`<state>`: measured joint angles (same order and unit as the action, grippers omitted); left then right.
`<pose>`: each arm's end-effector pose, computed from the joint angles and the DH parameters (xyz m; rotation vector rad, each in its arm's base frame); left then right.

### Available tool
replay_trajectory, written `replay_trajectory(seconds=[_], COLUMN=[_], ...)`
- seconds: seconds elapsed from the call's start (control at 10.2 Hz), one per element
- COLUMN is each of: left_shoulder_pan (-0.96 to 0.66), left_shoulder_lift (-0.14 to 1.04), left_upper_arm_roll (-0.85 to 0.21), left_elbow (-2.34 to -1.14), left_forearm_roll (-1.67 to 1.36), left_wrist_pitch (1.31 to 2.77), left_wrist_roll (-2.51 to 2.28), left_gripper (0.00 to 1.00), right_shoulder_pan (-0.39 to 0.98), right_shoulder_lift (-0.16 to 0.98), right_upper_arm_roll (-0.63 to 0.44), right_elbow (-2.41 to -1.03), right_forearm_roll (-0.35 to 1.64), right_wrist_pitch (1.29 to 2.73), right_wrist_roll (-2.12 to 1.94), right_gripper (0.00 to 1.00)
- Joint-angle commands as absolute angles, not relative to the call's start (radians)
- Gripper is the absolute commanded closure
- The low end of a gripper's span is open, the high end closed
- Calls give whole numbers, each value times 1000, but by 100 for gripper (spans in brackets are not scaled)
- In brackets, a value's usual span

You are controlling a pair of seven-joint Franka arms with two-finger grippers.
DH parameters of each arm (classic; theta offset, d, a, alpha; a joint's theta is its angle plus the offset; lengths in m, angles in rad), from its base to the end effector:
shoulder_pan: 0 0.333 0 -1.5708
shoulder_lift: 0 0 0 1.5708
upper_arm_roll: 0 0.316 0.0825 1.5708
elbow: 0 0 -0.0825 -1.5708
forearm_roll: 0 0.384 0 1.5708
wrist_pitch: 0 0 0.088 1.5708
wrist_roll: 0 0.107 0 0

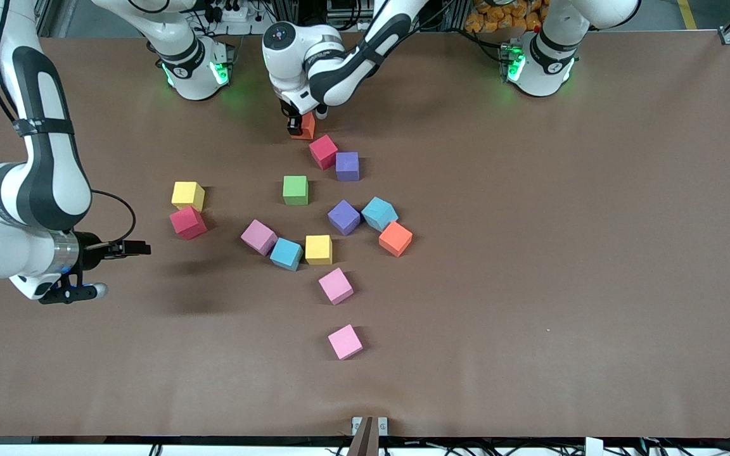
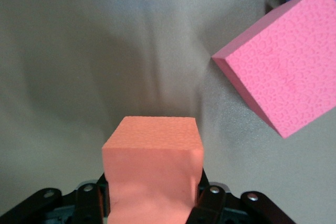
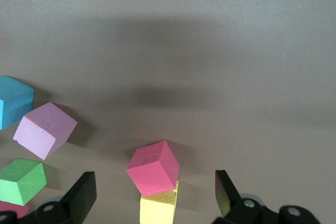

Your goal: Form number 2 with 11 blocks

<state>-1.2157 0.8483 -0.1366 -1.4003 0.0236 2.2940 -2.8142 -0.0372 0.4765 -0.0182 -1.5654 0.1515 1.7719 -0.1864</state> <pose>0.1801 -0.7136 0.2047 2.2972 2.1298 -0.1539 0.6544 -0.0216 0.3494 -2.9497 -0.1201 0.3734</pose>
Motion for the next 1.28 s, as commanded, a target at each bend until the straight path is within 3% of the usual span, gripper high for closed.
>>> replay_trajectory(seconds=[0.0,0.1,0.2,0.39,0.79,0.98,1.18], left_shoulder_pan=[-1232,-1232,-1235,-1235,-1197,-1171,-1161], left_shoulder_lift=[810,808,808,808,715,686,701], left_upper_arm_roll=[-132,-135,-137,-138,-144,-156,-147], left_elbow=[-1454,-1457,-1457,-1454,-1450,-1457,-1454], left_forearm_roll=[52,52,54,66,52,17,23], left_wrist_pitch=[2290,2292,2292,2290,2243,2139,2132], left_wrist_roll=[-3082,-3083,-3083,-3074,-3009,-2618,-2272], left_gripper=[49,29,25,0,0,0,0], right_shoulder_pan=[-34,-28,-14,6,-6,9,32], right_shoulder_lift=[476,474,474,474,476,477,482], right_upper_arm_roll=[-18,-18,-18,-18,-18,-18,-18], right_elbow=[-1571,-1569,-1569,-1569,-1568,-1569,-1569], right_forearm_roll=[163,163,163,163,205,206,206], right_wrist_pitch=[1779,1779,1782,1787,1789,1802,1804], right_wrist_roll=[-160,-140,-109,-36,11,67,116], right_gripper=[0,0,0,0,0,0,0])
